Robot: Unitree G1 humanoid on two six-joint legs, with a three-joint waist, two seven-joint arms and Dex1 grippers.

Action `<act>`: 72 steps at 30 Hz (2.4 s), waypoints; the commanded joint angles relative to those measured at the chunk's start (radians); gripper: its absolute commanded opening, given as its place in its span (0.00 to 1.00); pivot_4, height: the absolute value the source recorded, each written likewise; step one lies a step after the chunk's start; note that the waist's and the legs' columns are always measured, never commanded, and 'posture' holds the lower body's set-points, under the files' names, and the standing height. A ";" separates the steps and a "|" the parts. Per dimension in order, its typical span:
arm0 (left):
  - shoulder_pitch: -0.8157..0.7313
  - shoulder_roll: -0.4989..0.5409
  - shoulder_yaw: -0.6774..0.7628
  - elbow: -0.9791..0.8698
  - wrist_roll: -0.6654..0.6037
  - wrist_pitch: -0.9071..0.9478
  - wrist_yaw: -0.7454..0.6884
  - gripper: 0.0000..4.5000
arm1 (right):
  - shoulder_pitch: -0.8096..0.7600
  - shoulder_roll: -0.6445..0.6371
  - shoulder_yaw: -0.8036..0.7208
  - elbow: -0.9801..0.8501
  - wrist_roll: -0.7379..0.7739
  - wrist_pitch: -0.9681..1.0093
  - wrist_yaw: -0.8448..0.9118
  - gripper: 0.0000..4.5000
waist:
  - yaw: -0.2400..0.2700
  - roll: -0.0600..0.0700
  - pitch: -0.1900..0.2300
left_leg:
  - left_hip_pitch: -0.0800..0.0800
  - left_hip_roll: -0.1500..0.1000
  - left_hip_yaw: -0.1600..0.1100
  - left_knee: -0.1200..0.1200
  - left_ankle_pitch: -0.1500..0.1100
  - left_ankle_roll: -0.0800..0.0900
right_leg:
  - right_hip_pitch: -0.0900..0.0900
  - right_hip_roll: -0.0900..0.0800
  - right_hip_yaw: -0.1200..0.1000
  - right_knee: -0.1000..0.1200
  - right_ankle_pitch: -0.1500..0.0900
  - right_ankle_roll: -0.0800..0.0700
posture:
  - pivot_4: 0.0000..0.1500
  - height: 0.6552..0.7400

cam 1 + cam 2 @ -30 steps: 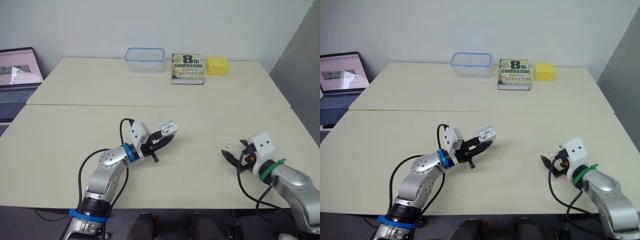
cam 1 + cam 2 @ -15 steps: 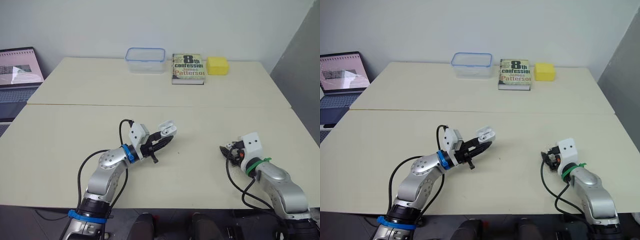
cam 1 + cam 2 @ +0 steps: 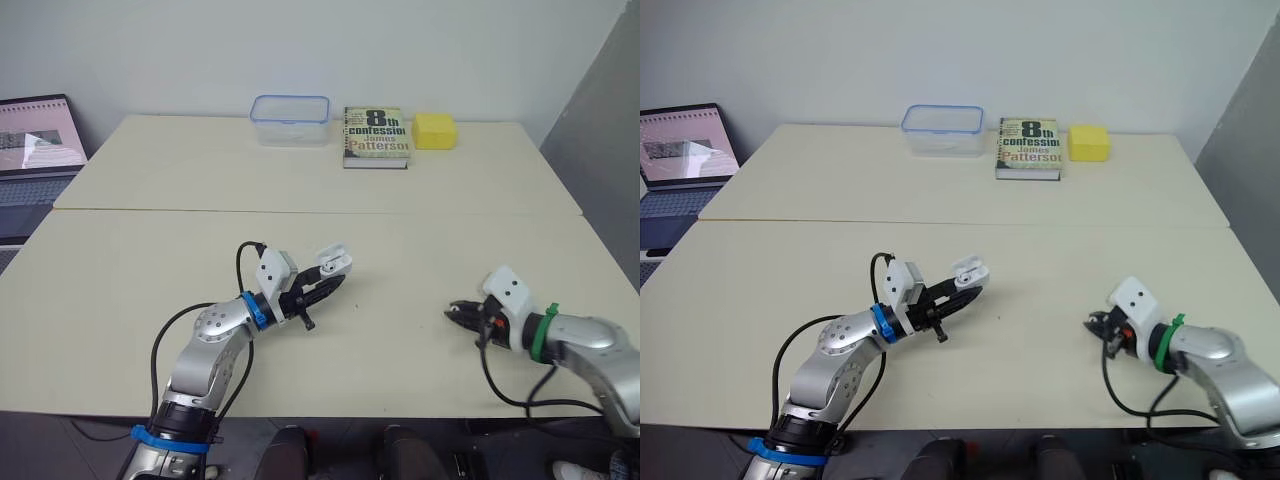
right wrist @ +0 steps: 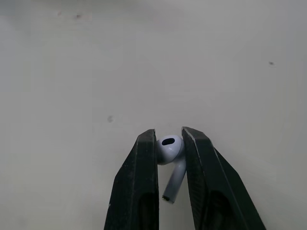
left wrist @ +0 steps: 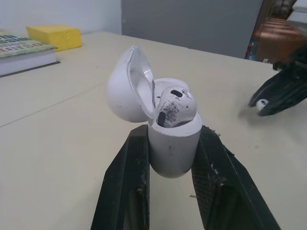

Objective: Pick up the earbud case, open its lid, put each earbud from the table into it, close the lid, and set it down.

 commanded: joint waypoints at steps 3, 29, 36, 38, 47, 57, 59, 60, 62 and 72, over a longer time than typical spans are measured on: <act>0.049 0.010 0.010 -0.102 -0.016 0.023 0.022 0.18 | 0.030 -0.185 0.039 0.093 -0.087 -0.273 0.272 0.09 | 0.000 0.000 0.000 | 0.000 0.000 0.000 0.000 0.000 0.000 | 0.000 0.000 0.000 -0.001 0.000 0.000 | 1.00 0.97; 0.080 0.004 0.002 -0.151 -0.009 0.059 0.065 0.18 | -0.123 -0.149 0.094 0.306 -0.179 -0.477 0.416 0.85 | -0.001 -0.001 0.000 | 0.003 0.001 0.001 0.001 0.000 0.000 | 0.003 0.000 0.001 0.000 0.000 -0.001 | 1.00 0.97; 0.081 0.000 -0.004 -0.150 -0.008 0.064 0.063 0.18 | -0.006 -0.295 -0.023 0.036 -0.238 -0.182 0.336 0.85 | 0.006 0.000 0.000 | 0.000 0.001 0.000 0.001 0.000 0.000 | 0.001 0.000 0.000 0.000 0.000 -0.001 | 1.00 0.97; 0.085 0.004 -0.004 -0.152 -0.011 0.069 0.060 0.18 | 0.024 -0.327 -0.045 -0.063 -0.229 -0.064 0.316 0.85 | 0.008 0.000 0.000 | 0.000 0.001 0.000 0.001 0.000 0.000 | 0.001 -0.001 0.000 0.000 0.000 -0.001 | 1.00 0.97; 0.088 0.003 -0.019 -0.162 -0.012 0.083 0.059 0.18 | 0.019 -0.294 0.091 -0.132 -0.297 0.133 0.191 0.85 | 0.007 0.000 0.000 | 0.000 0.000 0.001 0.001 0.000 0.000 | 0.001 -0.001 0.000 -0.001 0.000 -0.001 | 1.00 0.97; 0.099 0.011 -0.013 -0.177 -0.014 0.096 0.063 0.18 | 0.004 -0.270 0.160 -0.086 -0.309 0.149 0.171 0.77 | 0.003 -0.001 -0.001 | 0.001 0.000 0.001 0.001 0.000 0.000 | 0.001 -0.001 0.000 -0.001 0.000 0.000 | 1.00 0.97; 0.095 0.010 -0.013 -0.173 -0.014 0.095 0.063 0.18 | 0.001 -0.269 0.164 -0.085 -0.302 0.158 0.178 0.66 | 0.003 -0.002 -0.001 | 0.001 0.000 0.001 0.001 0.000 0.000 | 0.001 -0.001 0.000 -0.001 0.000 0.000 | 1.00 0.97; 0.094 0.009 -0.013 -0.171 -0.013 0.095 0.063 0.18 | 0.000 -0.269 0.167 -0.085 -0.298 0.164 0.181 0.58 | 0.002 -0.002 -0.002 | 0.001 0.000 0.001 0.001 0.000 0.000 | 0.002 -0.001 0.000 -0.001 0.000 0.000 | 1.00 0.97; 0.093 0.007 -0.014 -0.170 -0.013 0.094 0.064 0.18 | 0.001 -0.272 0.171 -0.085 -0.294 0.165 0.186 0.43 | 0.002 -0.003 -0.002 | 0.001 0.000 0.001 0.001 0.000 0.000 | 0.002 -0.001 0.000 -0.001 0.000 0.000 | 1.00 0.97; 0.084 0.003 -0.015 -0.162 -0.017 0.088 0.056 0.18 | -0.056 -0.246 0.115 -0.108 -0.236 0.158 0.188 0.09 | 0.001 -0.003 -0.002 | 0.001 0.000 0.001 0.001 0.000 0.000 | 0.001 -0.001 0.001 -0.001 0.000 0.000 | 1.00 0.97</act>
